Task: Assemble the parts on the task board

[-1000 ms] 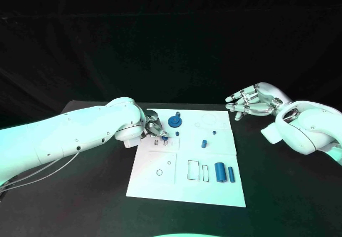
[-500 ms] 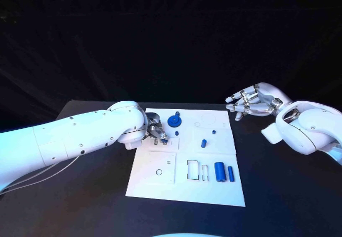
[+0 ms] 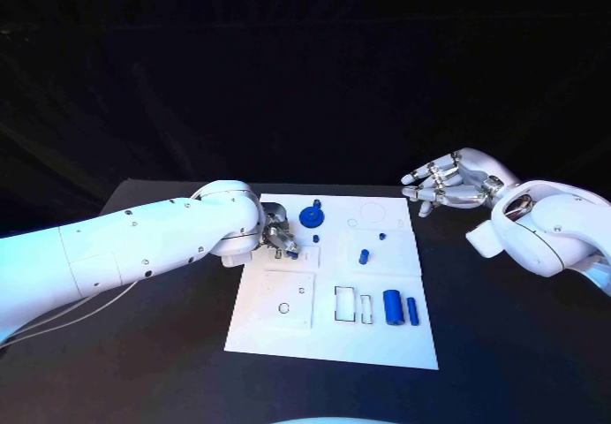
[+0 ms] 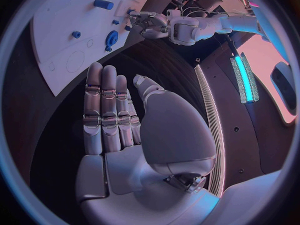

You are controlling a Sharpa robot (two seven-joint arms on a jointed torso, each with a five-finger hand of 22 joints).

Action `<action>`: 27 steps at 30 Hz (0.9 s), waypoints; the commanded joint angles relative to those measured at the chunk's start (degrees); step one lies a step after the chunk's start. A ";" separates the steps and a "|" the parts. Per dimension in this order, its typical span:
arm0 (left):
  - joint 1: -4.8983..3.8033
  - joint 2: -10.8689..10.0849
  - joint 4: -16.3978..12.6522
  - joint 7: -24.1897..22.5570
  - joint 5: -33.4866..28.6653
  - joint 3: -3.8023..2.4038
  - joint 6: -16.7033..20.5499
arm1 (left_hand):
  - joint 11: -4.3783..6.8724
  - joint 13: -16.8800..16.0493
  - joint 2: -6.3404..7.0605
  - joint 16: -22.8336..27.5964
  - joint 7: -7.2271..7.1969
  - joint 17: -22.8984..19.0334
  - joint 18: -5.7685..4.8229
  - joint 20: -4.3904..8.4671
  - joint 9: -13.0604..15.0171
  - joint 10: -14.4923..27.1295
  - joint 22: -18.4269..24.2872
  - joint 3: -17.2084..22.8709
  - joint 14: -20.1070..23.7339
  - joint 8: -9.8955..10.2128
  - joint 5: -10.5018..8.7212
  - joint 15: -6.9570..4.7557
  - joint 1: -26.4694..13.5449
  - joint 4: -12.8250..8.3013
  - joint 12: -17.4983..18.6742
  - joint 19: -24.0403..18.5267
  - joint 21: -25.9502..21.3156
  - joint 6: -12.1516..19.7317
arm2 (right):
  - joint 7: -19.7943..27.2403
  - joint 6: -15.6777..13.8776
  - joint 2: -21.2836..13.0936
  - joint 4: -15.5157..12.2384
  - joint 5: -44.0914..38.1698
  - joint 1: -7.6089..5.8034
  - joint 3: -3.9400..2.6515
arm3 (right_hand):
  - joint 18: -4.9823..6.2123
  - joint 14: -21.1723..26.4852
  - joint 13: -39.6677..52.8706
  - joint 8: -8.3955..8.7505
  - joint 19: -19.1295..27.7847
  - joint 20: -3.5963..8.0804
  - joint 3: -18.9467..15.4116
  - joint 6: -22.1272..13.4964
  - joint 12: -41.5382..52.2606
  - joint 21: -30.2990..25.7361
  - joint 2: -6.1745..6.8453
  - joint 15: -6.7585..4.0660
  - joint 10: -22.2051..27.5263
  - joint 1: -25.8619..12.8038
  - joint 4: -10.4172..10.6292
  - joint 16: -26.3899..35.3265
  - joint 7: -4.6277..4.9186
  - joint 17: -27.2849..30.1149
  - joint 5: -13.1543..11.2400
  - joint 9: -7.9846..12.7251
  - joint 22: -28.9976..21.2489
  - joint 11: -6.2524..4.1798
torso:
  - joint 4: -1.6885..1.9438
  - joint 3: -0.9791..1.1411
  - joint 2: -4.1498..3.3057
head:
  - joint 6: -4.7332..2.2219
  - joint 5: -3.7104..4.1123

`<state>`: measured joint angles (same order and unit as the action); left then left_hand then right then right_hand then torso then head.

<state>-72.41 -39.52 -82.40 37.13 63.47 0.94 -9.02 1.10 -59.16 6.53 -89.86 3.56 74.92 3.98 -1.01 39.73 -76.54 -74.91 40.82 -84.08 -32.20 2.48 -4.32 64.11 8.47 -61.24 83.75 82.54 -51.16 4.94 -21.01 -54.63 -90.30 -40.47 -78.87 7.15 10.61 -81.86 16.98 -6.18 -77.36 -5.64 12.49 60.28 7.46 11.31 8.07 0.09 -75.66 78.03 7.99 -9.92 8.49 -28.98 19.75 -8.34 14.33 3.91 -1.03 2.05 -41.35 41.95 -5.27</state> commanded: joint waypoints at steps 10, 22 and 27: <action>0.17 0.20 -0.19 0.55 2.74 0.13 -5.35 | 0.10 0.29 -0.41 -0.14 -0.40 15.08 -0.99 0.21 0.52 -0.26 -0.96 6.96 -5.92 -0.66 0.38 -0.32 -1.20 -8.65 -0.12 0.20 0.33 0.15 | -0.02 0.90 0.04 -0.01 -0.81 0.03 -0.03 | -0.23 0.49 0.09 0.38 0.28 -0.31 -0.17 -0.41 0.24 -0.32 -0.02 0.05 0.46 -0.38 0.04 0.31 0.01 -0.06 0.18 -0.10 -0.07 -0.08 | 0.04 0.01 -0.02 | 0.42 -0.10; 0.16 0.07 -0.30 0.60 3.20 0.13 -5.68 | 0.20 0.26 -0.66 -0.14 -0.54 15.08 -0.98 0.24 0.66 -0.26 -0.92 6.45 -5.92 -0.87 0.38 -0.38 -1.63 -8.62 -0.24 0.19 0.30 -0.02 | -0.08 1.05 0.10 0.01 -0.91 0.03 -0.03 | -0.23 0.54 0.14 0.38 0.31 -0.33 -0.19 -0.43 0.23 -0.34 -0.04 0.07 0.52 -0.45 0.08 0.33 0.02 -0.13 0.26 -0.10 -0.09 -0.07 | -0.04 0.00 0.05 | 0.48 -0.28; 0.15 0.10 -0.35 0.61 3.22 0.13 -5.63 | 0.29 0.20 -0.95 -0.14 -0.65 15.08 -0.98 0.29 0.79 -0.30 -0.92 6.03 -5.92 -1.09 0.38 -0.45 -2.16 -8.41 -0.38 0.20 0.28 -0.24 | -0.10 1.07 0.09 -0.02 -0.91 0.03 -0.03 | -0.23 0.54 0.14 0.38 0.31 -0.33 -0.19 -0.43 0.23 -0.34 -0.04 0.07 0.52 -0.45 0.08 0.33 0.02 -0.13 0.26 -0.10 -0.09 -0.07 | -0.05 -0.02 0.04 | 0.47 -0.47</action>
<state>-72.51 -39.43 -82.70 37.24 66.12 0.83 -12.36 1.11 -58.90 5.78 -89.86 3.66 74.91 3.98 -1.02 40.43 -76.56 -74.90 40.42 -84.07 -33.05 2.70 -4.32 62.03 6.80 -61.25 83.75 82.54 -51.07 4.94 -20.48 -54.56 -90.29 -40.91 -78.87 7.15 10.61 -81.65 17.07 -6.18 -77.16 -5.85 12.49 60.28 7.46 11.31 8.07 0.30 -75.66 78.03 7.99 -9.92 8.49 -29.05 19.75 -8.38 14.28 3.91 -1.08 2.04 -41.33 42.39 -5.63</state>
